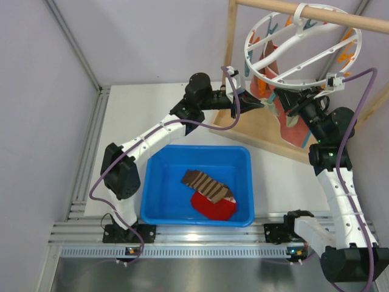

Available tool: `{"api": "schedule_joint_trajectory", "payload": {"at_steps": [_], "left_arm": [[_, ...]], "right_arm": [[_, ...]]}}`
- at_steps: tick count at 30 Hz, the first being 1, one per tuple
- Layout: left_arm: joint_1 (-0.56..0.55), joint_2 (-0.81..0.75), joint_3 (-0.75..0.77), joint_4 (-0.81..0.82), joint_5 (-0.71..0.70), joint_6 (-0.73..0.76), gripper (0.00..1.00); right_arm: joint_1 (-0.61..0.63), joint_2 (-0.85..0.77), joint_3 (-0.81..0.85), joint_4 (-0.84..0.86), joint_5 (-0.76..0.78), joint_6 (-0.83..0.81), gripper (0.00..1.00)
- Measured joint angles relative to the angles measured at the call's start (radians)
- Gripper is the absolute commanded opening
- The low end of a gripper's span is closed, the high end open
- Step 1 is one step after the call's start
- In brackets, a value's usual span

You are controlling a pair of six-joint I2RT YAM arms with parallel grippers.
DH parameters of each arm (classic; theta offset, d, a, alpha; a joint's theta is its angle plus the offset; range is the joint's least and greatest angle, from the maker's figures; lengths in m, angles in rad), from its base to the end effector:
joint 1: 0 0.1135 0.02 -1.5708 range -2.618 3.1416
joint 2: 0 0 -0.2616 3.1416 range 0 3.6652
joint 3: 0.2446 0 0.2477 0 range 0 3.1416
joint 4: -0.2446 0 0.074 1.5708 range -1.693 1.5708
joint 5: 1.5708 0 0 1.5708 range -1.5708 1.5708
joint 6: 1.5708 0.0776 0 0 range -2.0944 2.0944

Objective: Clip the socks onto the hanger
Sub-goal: Clamp the sock onto the hanger.

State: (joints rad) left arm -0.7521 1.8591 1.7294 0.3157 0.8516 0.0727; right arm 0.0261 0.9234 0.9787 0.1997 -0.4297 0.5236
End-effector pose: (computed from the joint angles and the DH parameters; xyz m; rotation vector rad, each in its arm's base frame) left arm 0.2985 -0.3592 0.4158 1.2291 0.9499 -1.1304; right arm 0.2378 0.0385 0.4318 -0.0365 1.3777 0.7444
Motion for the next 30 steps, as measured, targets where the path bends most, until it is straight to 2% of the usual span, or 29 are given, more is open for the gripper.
{"api": "schedule_joint_trajectory", "payload": {"at_steps": [8, 11, 12, 15, 18, 21, 22, 23, 25, 26, 28, 30], "left_arm": [[0.000, 0.000, 0.000, 0.041, 0.003, -0.033, 0.00], [0.000, 0.000, 0.000, 0.051, 0.005, -0.046, 0.00], [0.000, 0.000, 0.000, 0.053, 0.007, -0.050, 0.00], [0.000, 0.000, 0.000, 0.059, 0.008, -0.053, 0.00], [0.000, 0.000, 0.000, 0.063, 0.008, -0.057, 0.00], [-0.002, 0.000, 0.001, 0.066, 0.005, -0.057, 0.00], [-0.002, 0.000, 0.002, 0.066, 0.003, -0.058, 0.02], [-0.003, 0.000, 0.002, 0.065, 0.000, -0.059, 0.10], [-0.004, 0.000, 0.002, 0.066, -0.007, -0.062, 0.20], [-0.004, 0.000, 0.002, 0.065, -0.009, -0.064, 0.30], [-0.005, 0.000, 0.002, 0.064, -0.012, -0.065, 0.39], [-0.006, -0.004, -0.006, 0.064, -0.015, -0.069, 0.43]], "right_arm": [[0.000, 0.002, 0.000, -0.001, -0.002, -0.003, 0.00], [0.000, 0.003, 0.000, -0.002, -0.005, -0.008, 0.14], [0.000, 0.003, 0.001, -0.003, -0.007, -0.009, 0.25], [-0.001, 0.004, 0.004, -0.008, -0.015, -0.016, 0.37], [-0.001, 0.005, 0.004, -0.034, -0.033, -0.019, 0.43], [-0.001, 0.004, 0.005, -0.064, -0.049, -0.023, 0.45], [-0.001, 0.004, 0.005, -0.073, -0.052, -0.024, 0.45], [-0.001, 0.004, 0.006, -0.082, -0.054, -0.026, 0.45], [-0.001, 0.004, 0.011, -0.103, -0.057, -0.027, 0.46], [-0.001, 0.004, 0.014, -0.108, -0.057, -0.029, 0.46], [-0.001, 0.003, 0.024, -0.124, -0.054, -0.035, 0.47], [-0.001, -0.002, 0.029, -0.134, -0.049, -0.044, 0.47]]}}
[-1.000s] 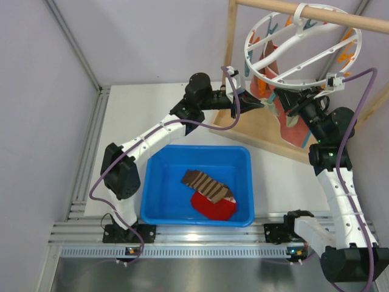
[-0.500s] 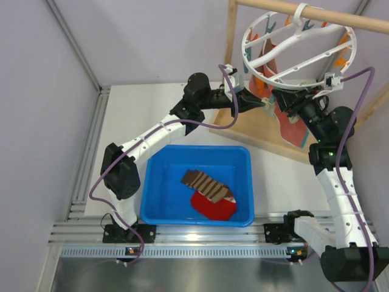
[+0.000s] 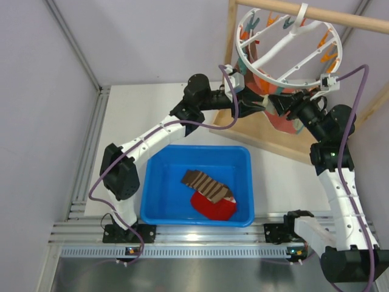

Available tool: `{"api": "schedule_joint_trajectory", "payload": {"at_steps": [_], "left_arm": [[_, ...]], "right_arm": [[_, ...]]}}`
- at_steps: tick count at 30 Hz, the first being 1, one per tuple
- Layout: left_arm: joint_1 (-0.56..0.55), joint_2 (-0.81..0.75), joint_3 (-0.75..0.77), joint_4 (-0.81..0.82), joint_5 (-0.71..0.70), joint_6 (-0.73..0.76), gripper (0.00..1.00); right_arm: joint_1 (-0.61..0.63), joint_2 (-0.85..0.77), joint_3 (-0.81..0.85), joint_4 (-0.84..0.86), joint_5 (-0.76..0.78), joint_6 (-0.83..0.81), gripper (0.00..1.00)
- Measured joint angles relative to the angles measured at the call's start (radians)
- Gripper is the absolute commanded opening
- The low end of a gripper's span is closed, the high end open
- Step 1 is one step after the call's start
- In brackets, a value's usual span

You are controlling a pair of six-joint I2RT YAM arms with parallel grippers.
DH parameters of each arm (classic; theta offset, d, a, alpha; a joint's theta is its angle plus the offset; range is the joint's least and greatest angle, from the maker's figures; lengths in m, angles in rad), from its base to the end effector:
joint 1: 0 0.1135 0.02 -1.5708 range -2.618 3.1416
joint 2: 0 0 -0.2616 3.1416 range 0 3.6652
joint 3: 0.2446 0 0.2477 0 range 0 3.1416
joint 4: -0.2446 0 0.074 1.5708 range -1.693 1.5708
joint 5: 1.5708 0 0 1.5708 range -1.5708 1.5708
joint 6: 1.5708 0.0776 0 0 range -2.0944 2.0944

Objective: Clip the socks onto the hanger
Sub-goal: Clamp the sock onto the hanger, then reset both arms

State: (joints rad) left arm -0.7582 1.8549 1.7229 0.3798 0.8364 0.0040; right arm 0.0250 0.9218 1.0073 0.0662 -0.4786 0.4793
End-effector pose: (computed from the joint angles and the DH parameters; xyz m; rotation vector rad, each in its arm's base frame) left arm 0.2956 -0.3592 0.4234 1.1841 0.9400 -1.1635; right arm 0.2365 0.0417 0.4238 -0.0735 1.4781 0.7499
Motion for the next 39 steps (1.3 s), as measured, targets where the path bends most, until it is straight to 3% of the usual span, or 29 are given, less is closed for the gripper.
{"api": "schedule_joint_trajectory", "payload": {"at_steps": [5, 14, 16, 19, 21, 25, 26, 27, 32, 39], "left_arm": [[0.000, -0.067, -0.106, -0.036, -0.016, 0.014, 0.43], [0.008, -0.253, -0.309, -0.075, -0.076, 0.024, 0.58], [0.011, -0.270, -0.317, -0.078, -0.089, 0.020, 0.73], [0.011, -0.281, -0.318, -0.096, -0.105, 0.011, 0.83], [0.015, -0.282, -0.318, -0.121, -0.117, 0.000, 0.98], [0.033, -0.293, -0.318, -0.214, -0.140, -0.039, 0.98], [0.043, -0.300, -0.318, -0.246, -0.149, -0.053, 0.98], [0.054, -0.309, -0.318, -0.276, -0.157, -0.066, 0.98], [0.143, -0.378, -0.311, -0.488, -0.226, -0.090, 0.98], [0.190, -0.476, -0.297, -0.760, -0.480, -0.060, 0.98]], "right_arm": [[-0.005, -0.016, 0.010, -0.039, 0.023, -0.034, 0.47], [-0.041, -0.057, 0.030, -0.109, 0.042, -0.083, 0.49], [-0.068, -0.066, 0.037, -0.123, 0.044, -0.088, 0.51], [-0.092, -0.072, 0.050, -0.143, 0.039, -0.096, 0.59], [-0.107, -0.072, 0.059, -0.154, 0.032, -0.105, 0.67], [-0.120, -0.098, 0.063, -0.204, 0.005, -0.131, 0.83], [-0.121, -0.108, 0.063, -0.217, -0.005, -0.137, 0.95], [-0.121, -0.121, 0.063, -0.235, -0.021, -0.141, 1.00], [-0.121, -0.175, 0.090, -0.349, -0.097, -0.192, 1.00], [-0.118, -0.256, 0.095, -0.522, -0.161, -0.320, 1.00]]}}
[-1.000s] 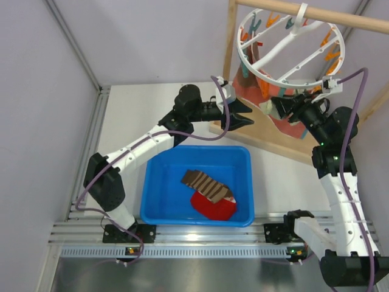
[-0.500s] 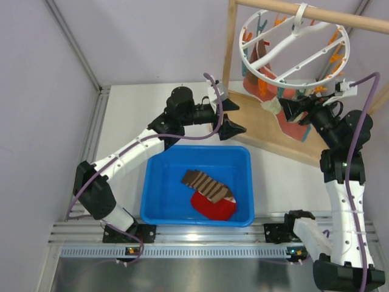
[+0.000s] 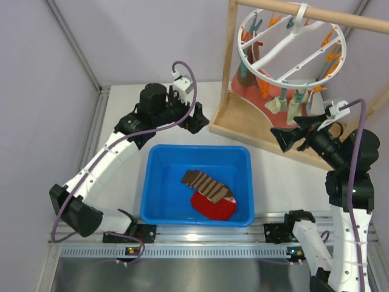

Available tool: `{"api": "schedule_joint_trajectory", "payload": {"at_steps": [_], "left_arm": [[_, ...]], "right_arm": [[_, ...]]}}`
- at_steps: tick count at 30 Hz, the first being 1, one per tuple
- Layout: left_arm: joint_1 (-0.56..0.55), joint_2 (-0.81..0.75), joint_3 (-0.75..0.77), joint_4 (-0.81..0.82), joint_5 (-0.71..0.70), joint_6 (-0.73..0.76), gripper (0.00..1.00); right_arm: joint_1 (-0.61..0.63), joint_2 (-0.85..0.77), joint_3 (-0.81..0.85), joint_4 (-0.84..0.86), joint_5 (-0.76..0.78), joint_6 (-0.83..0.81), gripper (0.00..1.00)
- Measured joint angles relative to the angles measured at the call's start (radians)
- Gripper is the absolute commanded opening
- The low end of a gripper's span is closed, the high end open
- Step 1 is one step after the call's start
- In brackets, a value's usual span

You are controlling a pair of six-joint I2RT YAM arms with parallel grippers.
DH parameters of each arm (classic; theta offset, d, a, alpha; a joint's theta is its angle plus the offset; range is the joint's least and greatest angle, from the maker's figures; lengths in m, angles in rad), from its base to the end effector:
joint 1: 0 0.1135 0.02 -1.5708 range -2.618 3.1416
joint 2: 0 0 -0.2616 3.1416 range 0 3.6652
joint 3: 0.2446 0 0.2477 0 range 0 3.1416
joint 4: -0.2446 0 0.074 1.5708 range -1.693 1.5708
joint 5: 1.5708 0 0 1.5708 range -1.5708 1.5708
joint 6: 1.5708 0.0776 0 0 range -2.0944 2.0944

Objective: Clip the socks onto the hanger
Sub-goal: Reset both arms

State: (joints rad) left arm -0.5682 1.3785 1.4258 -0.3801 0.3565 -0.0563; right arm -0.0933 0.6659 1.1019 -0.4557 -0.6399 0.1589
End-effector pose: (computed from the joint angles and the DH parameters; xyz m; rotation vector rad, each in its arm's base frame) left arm 0.2770 -0.2090 0.3936 0.7318 1.8131 -0.7569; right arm 0.1467 0.0328 0.4283 -0.3018 1.5862 0.5579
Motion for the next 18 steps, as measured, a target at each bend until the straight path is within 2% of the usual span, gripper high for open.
{"api": "schedule_joint_trajectory", "payload": {"at_steps": [4, 8, 14, 18], "left_arm": [[0.021, -0.102, -0.056, -0.079, -0.140, 0.036, 0.98], [0.090, -0.226, -0.138, -0.139, -0.208, 0.082, 0.98], [0.226, -0.375, -0.229, -0.187, -0.250, 0.119, 0.98], [0.286, -0.442, -0.272, -0.206, -0.250, 0.128, 0.98]], "right_arm": [[0.013, -0.009, -0.013, -0.059, -0.013, -0.094, 1.00], [0.039, -0.002, -0.069, -0.110, -0.008, -0.193, 1.00], [0.235, 0.014, -0.161, -0.141, 0.094, -0.291, 1.00], [0.288, 0.017, -0.199, -0.143, 0.126, -0.324, 1.00]]}}
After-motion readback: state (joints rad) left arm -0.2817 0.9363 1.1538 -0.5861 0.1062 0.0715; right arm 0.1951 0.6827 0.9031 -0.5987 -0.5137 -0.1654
